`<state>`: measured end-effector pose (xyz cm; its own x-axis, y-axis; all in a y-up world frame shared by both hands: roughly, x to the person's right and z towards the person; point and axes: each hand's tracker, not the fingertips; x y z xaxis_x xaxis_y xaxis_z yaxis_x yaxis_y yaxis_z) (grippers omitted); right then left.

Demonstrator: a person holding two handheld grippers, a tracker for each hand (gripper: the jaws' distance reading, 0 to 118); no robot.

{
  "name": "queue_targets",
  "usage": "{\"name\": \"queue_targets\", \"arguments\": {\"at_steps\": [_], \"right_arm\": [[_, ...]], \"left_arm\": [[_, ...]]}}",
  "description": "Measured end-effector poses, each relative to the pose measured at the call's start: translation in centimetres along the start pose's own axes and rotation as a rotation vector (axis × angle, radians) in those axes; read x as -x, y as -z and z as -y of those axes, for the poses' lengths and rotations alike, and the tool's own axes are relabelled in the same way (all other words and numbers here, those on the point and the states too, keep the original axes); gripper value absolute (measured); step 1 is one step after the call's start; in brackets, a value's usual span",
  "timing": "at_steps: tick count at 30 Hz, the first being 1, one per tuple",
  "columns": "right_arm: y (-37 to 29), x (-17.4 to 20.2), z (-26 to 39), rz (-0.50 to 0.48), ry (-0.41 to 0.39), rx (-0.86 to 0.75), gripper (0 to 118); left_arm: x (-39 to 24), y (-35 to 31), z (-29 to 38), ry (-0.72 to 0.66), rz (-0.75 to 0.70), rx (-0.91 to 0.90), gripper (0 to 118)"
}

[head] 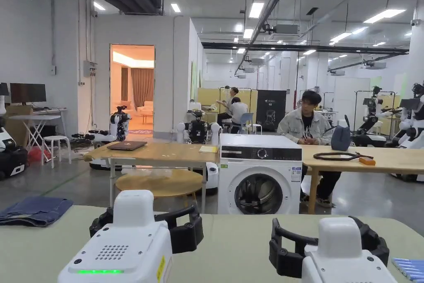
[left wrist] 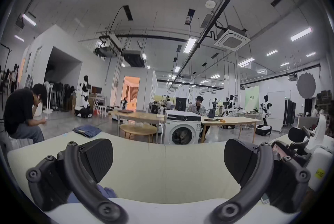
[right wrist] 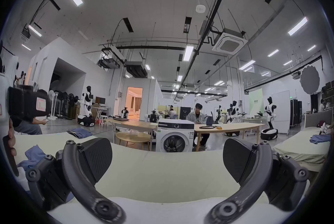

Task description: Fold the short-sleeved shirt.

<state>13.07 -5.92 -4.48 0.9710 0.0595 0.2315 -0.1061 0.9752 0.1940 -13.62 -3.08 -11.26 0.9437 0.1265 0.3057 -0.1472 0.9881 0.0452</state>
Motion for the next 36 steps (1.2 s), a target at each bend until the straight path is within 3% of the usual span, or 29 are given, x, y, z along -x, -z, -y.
{"name": "queue_targets", "arguments": {"at_steps": [2, 8, 18, 36], "right_arm": [[0.0, -0.3, -0.2, 0.014, 0.002, -0.006, 118], [-0.4, -1.2, 0.0, 0.039, 0.017, 0.011, 118], [-0.4, -0.9, 0.3, 0.036, 0.015, 0.019, 118], [-0.9, -1.3, -0.1, -0.044, 0.018, 0.049, 118]], "left_arm": [[0.0, 0.1, 0.3, 0.007, -0.015, -0.014, 118], [-0.8, -0.2, 1.0, 0.08, -0.251, -0.033, 118], [-1.8, -1.3, 1.3, 0.182, -0.229, -0.139, 118], [-1.8, -1.3, 1.9, 0.214, -0.102, -0.058, 118]]}}
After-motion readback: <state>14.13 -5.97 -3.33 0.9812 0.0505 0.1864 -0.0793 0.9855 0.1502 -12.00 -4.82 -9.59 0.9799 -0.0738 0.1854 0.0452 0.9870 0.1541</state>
